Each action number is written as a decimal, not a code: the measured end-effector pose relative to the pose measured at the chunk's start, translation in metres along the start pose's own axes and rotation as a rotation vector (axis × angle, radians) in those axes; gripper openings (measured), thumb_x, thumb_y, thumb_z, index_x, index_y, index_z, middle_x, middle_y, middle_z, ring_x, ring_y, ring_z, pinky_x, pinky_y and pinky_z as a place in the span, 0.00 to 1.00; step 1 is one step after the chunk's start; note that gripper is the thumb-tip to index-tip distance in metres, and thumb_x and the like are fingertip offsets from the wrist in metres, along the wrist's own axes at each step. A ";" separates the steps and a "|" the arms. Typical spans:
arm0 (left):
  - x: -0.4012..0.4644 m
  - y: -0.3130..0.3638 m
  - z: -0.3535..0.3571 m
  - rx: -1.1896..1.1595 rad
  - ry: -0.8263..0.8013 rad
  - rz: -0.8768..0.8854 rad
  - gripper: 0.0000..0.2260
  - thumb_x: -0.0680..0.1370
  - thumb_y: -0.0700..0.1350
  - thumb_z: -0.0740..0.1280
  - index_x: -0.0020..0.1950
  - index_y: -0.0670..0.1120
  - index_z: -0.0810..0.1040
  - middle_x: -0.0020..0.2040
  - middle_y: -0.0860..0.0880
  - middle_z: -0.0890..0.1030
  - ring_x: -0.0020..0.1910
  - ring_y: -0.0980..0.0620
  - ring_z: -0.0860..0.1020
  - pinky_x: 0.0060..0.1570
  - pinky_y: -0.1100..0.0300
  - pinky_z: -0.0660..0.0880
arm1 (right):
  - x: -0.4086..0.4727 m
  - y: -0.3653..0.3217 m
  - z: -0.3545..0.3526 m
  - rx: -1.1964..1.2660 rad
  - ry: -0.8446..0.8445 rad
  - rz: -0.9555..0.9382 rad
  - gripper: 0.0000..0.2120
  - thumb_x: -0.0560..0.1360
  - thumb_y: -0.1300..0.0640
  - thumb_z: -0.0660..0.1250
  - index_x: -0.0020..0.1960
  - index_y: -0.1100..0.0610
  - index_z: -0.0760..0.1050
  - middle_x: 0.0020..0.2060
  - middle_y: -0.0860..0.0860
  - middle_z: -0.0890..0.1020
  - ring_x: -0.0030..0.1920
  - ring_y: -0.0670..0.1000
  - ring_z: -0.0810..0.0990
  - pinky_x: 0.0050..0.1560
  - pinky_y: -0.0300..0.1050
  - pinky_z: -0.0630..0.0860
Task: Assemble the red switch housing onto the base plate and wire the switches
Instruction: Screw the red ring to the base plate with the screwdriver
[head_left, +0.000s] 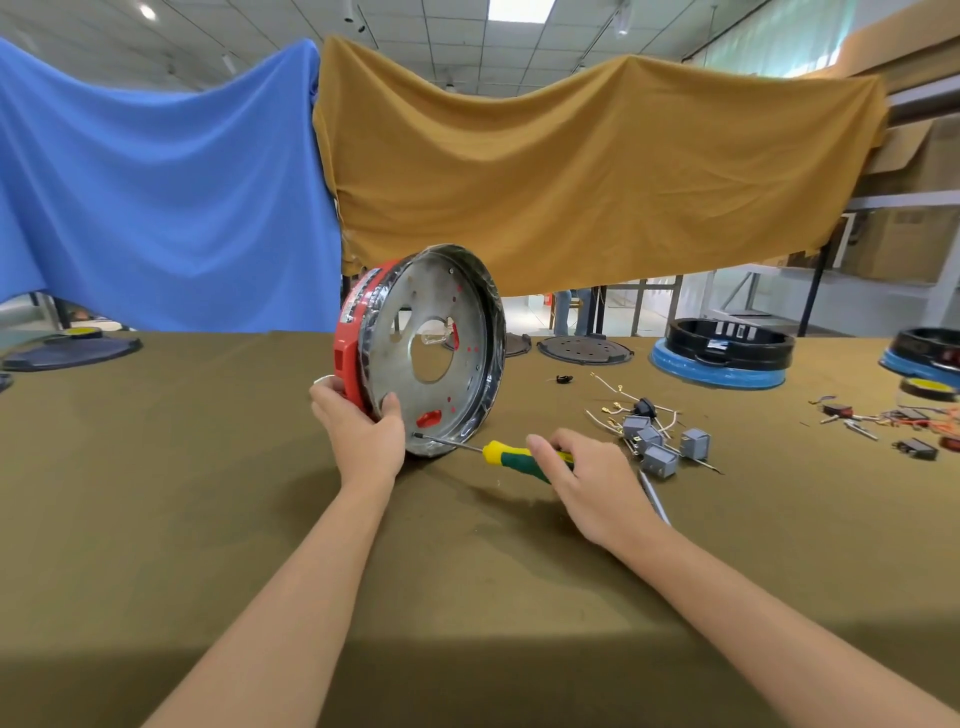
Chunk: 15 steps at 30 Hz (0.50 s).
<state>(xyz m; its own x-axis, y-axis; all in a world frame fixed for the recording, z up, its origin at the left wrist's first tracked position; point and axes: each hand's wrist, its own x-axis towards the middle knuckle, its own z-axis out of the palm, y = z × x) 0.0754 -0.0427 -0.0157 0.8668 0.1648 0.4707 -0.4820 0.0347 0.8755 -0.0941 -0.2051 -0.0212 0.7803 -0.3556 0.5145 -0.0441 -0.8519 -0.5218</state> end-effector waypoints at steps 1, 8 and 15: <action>0.000 0.000 0.000 -0.018 0.010 -0.020 0.19 0.75 0.36 0.69 0.56 0.49 0.61 0.58 0.49 0.65 0.49 0.55 0.72 0.58 0.56 0.71 | -0.001 -0.001 0.000 0.044 -0.003 -0.028 0.12 0.80 0.45 0.62 0.48 0.53 0.75 0.39 0.52 0.79 0.40 0.50 0.77 0.40 0.43 0.71; 0.002 0.000 -0.001 -0.035 0.037 -0.059 0.19 0.75 0.36 0.69 0.56 0.49 0.61 0.59 0.47 0.66 0.50 0.53 0.74 0.58 0.55 0.73 | -0.002 -0.004 -0.005 0.097 0.042 -0.083 0.07 0.77 0.52 0.70 0.51 0.53 0.75 0.42 0.48 0.78 0.41 0.46 0.75 0.38 0.35 0.69; 0.000 -0.002 0.000 0.006 0.035 -0.023 0.19 0.75 0.36 0.69 0.55 0.49 0.60 0.57 0.49 0.64 0.46 0.66 0.72 0.48 0.69 0.68 | -0.002 -0.003 -0.001 0.119 -0.041 -0.069 0.11 0.78 0.46 0.66 0.52 0.53 0.74 0.44 0.48 0.78 0.43 0.46 0.76 0.42 0.38 0.72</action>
<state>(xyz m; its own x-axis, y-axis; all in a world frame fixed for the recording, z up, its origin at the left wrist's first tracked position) 0.0759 -0.0425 -0.0175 0.8725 0.1982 0.4466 -0.4613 0.0328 0.8867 -0.0962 -0.2021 -0.0193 0.8041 -0.2795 0.5246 0.0828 -0.8213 -0.5645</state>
